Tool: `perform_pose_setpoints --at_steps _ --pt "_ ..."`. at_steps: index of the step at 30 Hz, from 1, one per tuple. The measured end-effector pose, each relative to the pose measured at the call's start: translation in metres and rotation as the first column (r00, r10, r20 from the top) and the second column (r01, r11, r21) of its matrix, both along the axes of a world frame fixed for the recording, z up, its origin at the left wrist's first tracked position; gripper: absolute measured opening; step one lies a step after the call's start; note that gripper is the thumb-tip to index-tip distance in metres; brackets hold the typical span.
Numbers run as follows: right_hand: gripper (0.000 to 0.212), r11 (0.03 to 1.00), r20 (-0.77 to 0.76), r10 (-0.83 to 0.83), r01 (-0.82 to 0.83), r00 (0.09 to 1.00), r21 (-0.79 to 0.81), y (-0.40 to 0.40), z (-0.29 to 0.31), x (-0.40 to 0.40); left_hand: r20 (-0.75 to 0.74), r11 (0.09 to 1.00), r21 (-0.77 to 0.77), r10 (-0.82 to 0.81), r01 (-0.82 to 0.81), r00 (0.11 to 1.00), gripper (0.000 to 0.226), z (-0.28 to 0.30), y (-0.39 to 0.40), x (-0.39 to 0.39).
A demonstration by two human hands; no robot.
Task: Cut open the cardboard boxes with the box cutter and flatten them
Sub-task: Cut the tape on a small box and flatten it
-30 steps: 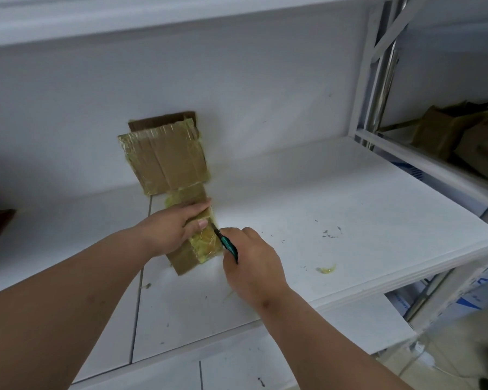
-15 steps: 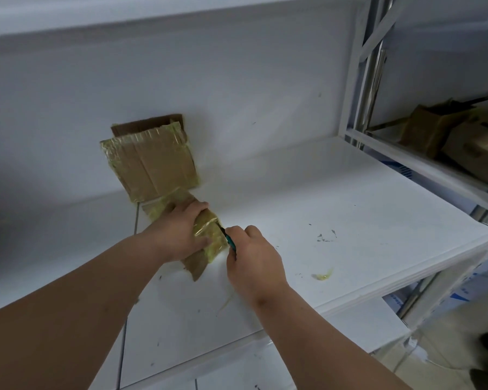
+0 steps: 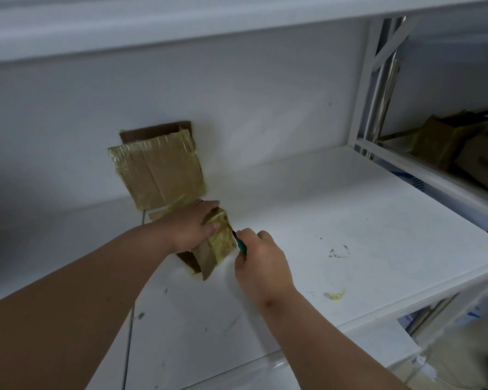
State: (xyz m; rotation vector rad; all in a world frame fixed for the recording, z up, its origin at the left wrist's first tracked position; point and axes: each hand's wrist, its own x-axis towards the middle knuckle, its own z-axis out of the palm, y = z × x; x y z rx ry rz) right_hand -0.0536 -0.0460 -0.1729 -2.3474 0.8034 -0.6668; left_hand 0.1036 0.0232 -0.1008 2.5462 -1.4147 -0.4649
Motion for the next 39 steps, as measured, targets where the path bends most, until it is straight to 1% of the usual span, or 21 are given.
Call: perform_pose_setpoints --at_steps 3,6,11,14,18,19,22,24,27,29,31,32,34,39 --pt "0.039 0.999 0.027 0.001 -0.002 1.000 0.047 0.002 0.000 0.000 -0.025 1.000 -0.026 0.007 -0.008 1.000 0.059 0.002 -0.002 0.000" --pt "0.038 0.998 0.016 0.003 -0.004 1.000 0.061 0.001 -0.002 0.001 -0.018 0.999 -0.037 0.006 -0.007 1.000 0.058 0.004 -0.003 -0.001" --pt "0.037 0.998 -0.083 0.011 -0.005 0.997 0.065 -0.001 -0.003 -0.003 -0.010 0.999 -0.031 0.009 -0.009 1.000 0.059 0.003 -0.004 -0.003" --pt "0.037 0.996 -0.128 0.023 -0.012 0.991 0.086 -0.004 -0.001 -0.004 0.022 1.000 -0.015 -0.003 0.003 1.000 0.059 0.002 -0.004 -0.004" --pt "0.036 0.990 -0.179 0.063 -0.039 0.982 0.135 -0.005 0.000 -0.010 0.063 0.999 0.038 -0.031 0.029 0.998 0.059 -0.007 -0.003 -0.009" --pt "0.035 0.988 -0.202 0.071 -0.041 0.977 0.147 -0.005 0.000 -0.012 0.073 0.999 0.032 -0.029 0.026 0.997 0.058 -0.008 -0.003 -0.010" --pt "0.033 0.984 -0.281 0.099 -0.053 0.955 0.168 -0.007 0.001 -0.016 0.057 0.998 -0.055 0.046 -0.043 0.997 0.057 0.002 0.000 -0.005" --pt "0.033 0.985 -0.293 0.098 -0.052 0.951 0.162 -0.006 0.002 -0.017 0.037 0.998 -0.034 0.054 -0.053 0.998 0.057 0.014 0.005 0.001" --pt "0.033 0.991 -0.227 0.043 -0.012 0.973 0.135 -0.002 0.003 -0.019 -0.005 0.999 -0.006 0.053 -0.053 0.999 0.058 0.020 0.013 0.001" --pt "0.032 0.997 -0.112 -0.010 0.019 0.994 0.080 0.001 0.005 -0.019 -0.005 0.999 -0.011 0.046 -0.046 0.999 0.058 0.017 0.014 -0.005" --pt "0.030 1.000 0.012 0.003 -0.004 1.000 0.029 0.003 0.008 -0.017 0.015 0.999 -0.020 0.039 -0.039 0.999 0.058 0.015 0.015 -0.009" --pt "0.028 1.000 0.048 0.023 -0.024 0.999 0.011 0.004 0.009 -0.016 0.022 0.999 -0.020 0.039 -0.038 0.999 0.058 0.015 0.015 -0.011" --pt "0.027 0.999 0.057 0.043 -0.043 0.997 -0.001 0.005 0.011 -0.012 0.026 0.999 -0.009 0.038 -0.038 0.999 0.058 0.017 0.016 -0.012" --pt "0.028 0.999 0.000 0.044 -0.044 0.999 -0.001 0.008 0.007 -0.009 0.009 0.999 -0.004 0.053 -0.053 0.999 0.058 0.019 0.019 -0.014"
